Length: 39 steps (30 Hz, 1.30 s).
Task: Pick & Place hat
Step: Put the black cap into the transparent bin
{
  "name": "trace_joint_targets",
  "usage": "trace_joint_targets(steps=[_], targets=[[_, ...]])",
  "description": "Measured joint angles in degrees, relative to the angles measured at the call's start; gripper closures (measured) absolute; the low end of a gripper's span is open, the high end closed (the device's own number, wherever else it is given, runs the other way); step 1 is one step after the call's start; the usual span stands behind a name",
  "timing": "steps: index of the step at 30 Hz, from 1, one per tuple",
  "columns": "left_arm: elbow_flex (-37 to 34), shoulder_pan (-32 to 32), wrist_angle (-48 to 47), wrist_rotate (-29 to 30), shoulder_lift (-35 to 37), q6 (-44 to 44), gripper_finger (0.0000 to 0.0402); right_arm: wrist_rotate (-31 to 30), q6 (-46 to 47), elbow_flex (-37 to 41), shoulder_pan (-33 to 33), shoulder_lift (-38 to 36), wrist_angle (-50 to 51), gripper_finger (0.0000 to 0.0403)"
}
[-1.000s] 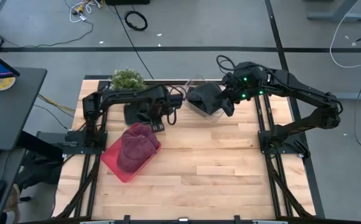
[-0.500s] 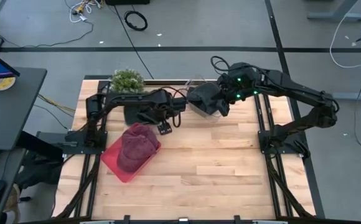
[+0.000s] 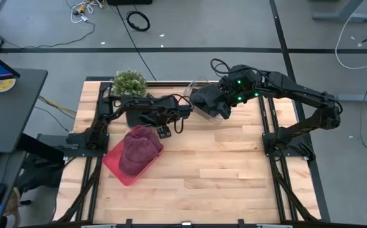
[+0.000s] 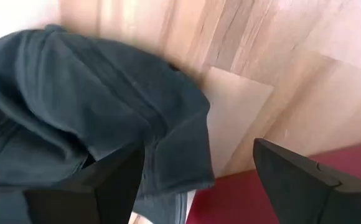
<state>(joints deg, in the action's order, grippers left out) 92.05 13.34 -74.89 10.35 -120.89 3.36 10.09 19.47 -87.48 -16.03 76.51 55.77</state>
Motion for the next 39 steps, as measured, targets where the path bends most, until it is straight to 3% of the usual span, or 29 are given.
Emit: trace_joint_targets(steps=[6, 10, 13, 19, 21, 28, 39], targets=[[-1.0, 0.01, -0.4, 0.11, -1.14, -1.07, 0.0104, 0.0, -0.01, 0.0, 0.0, 0.0, -0.11, 0.0182], [-2.29, 0.15, 0.08, 0.61, -1.1, -1.07, 0.0136, -0.01, -0.01, 0.0, 0.0, 0.0, -0.35, 0.0182], [-2.4, 0.23, 0.39, 2.25, -1.1, -1.1, 0.0188, -0.07, -0.01, 0.0, 0.0, 0.0, -0.44, 0.0182], [-2.43, 0.24, 0.36, 5.93, -1.1, -4.11, 0.0356, -0.1, -0.01, 0.0, 0.0, 0.0, -0.44, 0.0182], [-2.43, 0.24, 0.36, 5.44, -1.1, -5.19, 0.0385, -0.13, -0.01, 0.0, 0.0, 0.0, -0.44, 0.0182], [1.76, 0.24, -4.48, 5.49, -1.06, -5.57, 0.0393, -0.24, 0.99, 0.0, -0.02, 0.0, 0.51, 0.0182], [24.91, 0.36, -14.67, 8.41, -1.0, -7.04, 0.0393, -1.31, 1.29, -0.02, -0.22, -0.36, 2.36, 0.0182]])
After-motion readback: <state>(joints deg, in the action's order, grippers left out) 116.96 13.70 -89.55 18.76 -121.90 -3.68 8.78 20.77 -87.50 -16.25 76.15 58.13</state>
